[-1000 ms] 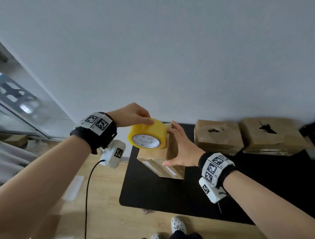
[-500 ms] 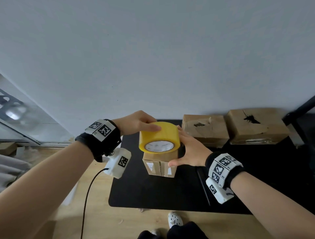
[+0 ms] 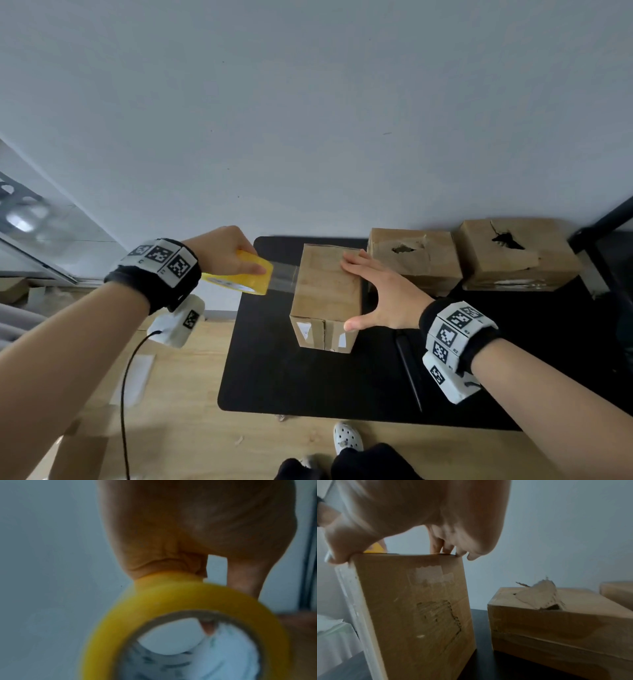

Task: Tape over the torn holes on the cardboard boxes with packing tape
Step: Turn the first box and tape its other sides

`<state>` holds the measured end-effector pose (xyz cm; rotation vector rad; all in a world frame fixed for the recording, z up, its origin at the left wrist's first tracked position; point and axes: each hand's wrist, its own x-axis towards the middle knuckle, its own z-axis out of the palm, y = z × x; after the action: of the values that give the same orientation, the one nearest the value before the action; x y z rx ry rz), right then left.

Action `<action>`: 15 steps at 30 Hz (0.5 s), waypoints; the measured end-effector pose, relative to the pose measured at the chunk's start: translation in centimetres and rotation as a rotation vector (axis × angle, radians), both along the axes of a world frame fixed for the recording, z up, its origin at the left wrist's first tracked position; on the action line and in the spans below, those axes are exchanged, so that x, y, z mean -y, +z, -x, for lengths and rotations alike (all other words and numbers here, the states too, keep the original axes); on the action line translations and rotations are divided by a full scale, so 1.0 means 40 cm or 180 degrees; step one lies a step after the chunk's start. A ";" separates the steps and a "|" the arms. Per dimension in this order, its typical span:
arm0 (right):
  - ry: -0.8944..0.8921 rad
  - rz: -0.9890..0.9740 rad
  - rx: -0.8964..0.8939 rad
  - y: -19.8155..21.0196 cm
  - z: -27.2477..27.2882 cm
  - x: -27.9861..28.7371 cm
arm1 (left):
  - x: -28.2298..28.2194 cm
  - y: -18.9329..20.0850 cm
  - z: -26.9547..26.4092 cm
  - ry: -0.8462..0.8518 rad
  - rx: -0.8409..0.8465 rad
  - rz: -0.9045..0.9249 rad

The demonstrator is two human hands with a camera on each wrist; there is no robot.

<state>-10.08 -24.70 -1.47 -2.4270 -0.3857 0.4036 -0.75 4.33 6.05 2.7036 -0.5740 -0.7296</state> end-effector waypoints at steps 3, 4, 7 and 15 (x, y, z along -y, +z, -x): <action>0.0020 0.0017 0.0001 0.002 0.000 -0.001 | -0.017 -0.026 -0.001 0.0007 0.0057 -0.0172; 0.0027 0.0033 -0.0004 0.001 -0.001 0.001 | -0.015 -0.036 -0.002 0.0009 0.0072 -0.0198; 0.0045 0.0080 -0.0024 -0.002 -0.002 0.004 | -0.008 -0.062 0.002 -0.0015 0.0132 -0.0344; 0.0104 0.0165 -0.0083 0.011 0.004 -0.005 | -0.010 -0.127 0.021 0.0057 0.0222 -0.0302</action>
<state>-10.22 -24.50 -1.04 -2.4658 -0.4087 0.4642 -1.59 4.72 0.96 2.8277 -0.5435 -0.6764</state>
